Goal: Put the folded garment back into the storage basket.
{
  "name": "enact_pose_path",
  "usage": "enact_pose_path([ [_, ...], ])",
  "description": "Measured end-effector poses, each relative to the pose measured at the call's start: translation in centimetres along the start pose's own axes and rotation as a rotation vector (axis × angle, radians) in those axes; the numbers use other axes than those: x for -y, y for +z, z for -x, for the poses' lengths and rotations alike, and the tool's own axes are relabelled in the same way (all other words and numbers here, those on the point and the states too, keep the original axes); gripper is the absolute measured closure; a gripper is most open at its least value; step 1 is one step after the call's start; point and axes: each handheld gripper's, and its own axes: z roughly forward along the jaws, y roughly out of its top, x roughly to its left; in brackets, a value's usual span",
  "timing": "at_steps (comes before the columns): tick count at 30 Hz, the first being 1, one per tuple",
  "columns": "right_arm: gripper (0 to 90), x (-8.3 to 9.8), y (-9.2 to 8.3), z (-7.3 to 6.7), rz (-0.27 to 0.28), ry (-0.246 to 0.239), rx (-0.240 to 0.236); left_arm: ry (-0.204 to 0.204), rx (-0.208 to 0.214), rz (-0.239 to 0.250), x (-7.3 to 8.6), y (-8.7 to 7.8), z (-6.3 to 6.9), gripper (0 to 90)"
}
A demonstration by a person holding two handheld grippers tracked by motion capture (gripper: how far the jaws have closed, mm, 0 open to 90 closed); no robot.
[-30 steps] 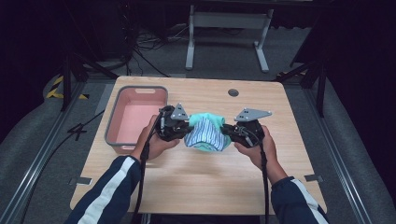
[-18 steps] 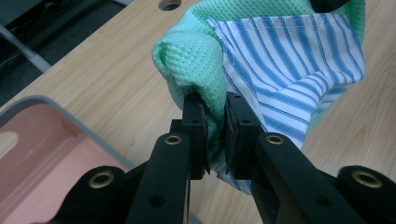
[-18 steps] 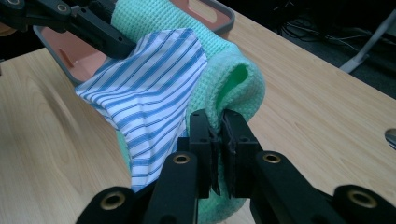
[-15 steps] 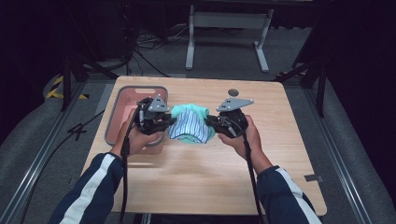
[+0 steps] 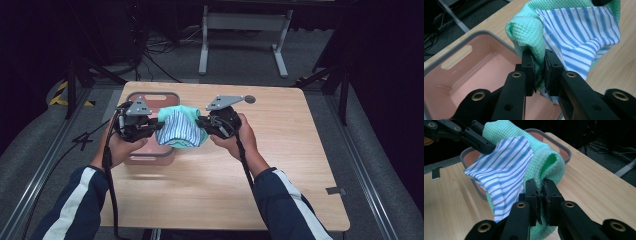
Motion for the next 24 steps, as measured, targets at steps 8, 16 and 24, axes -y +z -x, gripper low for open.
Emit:
enact_pose_path([
  [8, 83.4, -1.6, 2.2, -1.1, 0.004, -0.013, -0.034, -0.027, -0.045, 0.001, 1.3, -1.8, -1.5, 80.2],
  [16, 83.4, -2.8, 4.1, -2.2, -0.003, -0.042, -0.051, -0.047, -0.082, -0.007, 2.5, -3.1, -2.6, 80.2],
  [24, 83.4, -3.9, 6.4, -3.2, -0.018, -0.062, -0.069, -0.069, -0.115, -0.032, 4.0, -3.7, -3.8, 80.2],
])
